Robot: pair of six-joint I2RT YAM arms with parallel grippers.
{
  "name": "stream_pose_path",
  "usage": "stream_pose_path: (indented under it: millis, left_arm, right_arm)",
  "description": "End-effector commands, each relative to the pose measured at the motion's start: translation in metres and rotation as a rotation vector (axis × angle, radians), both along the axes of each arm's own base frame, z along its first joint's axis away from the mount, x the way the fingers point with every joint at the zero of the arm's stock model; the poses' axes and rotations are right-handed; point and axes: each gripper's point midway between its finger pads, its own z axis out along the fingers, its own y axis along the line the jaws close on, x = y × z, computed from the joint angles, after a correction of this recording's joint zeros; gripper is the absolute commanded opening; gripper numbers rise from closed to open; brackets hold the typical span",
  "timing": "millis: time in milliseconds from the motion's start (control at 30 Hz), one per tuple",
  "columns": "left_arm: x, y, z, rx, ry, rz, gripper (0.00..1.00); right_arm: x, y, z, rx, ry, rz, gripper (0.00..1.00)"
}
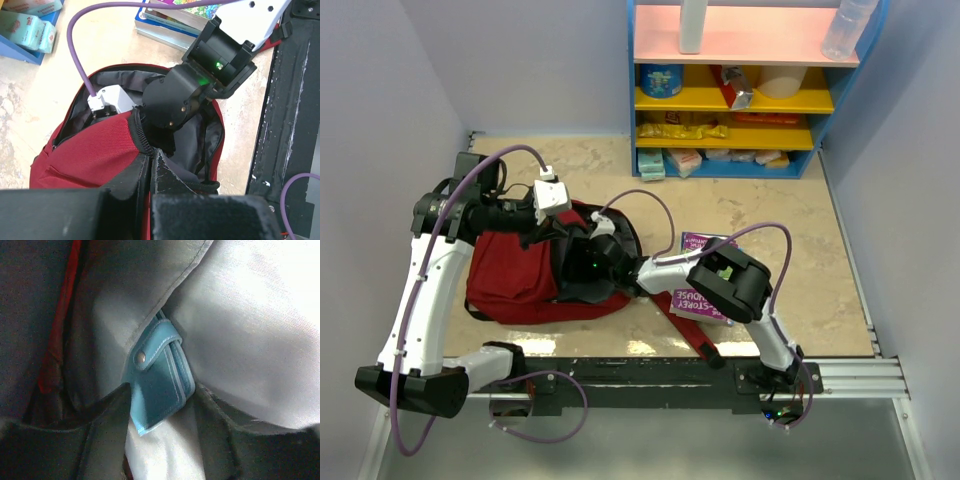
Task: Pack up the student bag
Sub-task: Place the personal item in the student bag.
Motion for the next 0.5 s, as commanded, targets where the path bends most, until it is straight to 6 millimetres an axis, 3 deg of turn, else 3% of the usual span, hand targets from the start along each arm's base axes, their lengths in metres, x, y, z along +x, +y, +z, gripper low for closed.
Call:
stream_pose_path:
  millis: [0, 100, 267, 433, 467]
  left_arm:
    - [0.002, -0.012, 0.031, -0.074, -0.113, -0.065, 0.0]
    - [0.002, -0.012, 0.031, -0.077, -0.114, -0.069, 0.0]
    - [0.0, -0.012, 0.031, -0.077, -0.118, -0.071, 0.0]
    - [-0.003, -0.013, 0.025, -0.082, -0.105, -0.08, 0.0]
    - [-0.004, -0.013, 0.024, -0.085, -0.101, -0.081, 0.0]
  right_arm:
    - [0.013, -0.015, 0.038, 0.089, -0.039, -0.011, 0.6]
    - [0.015, -0.029, 0.043, 0.076, -0.055, -0.037, 0.64]
    - [0.024, -0.05, 0.087, 0.042, -0.155, -0.084, 0.66]
    - [0.019, -0.078, 0.112, 0.003, -0.205, -0.121, 0.5]
    - [0.021, -0.087, 0.128, 0.011, -0.234, -0.148, 0.47]
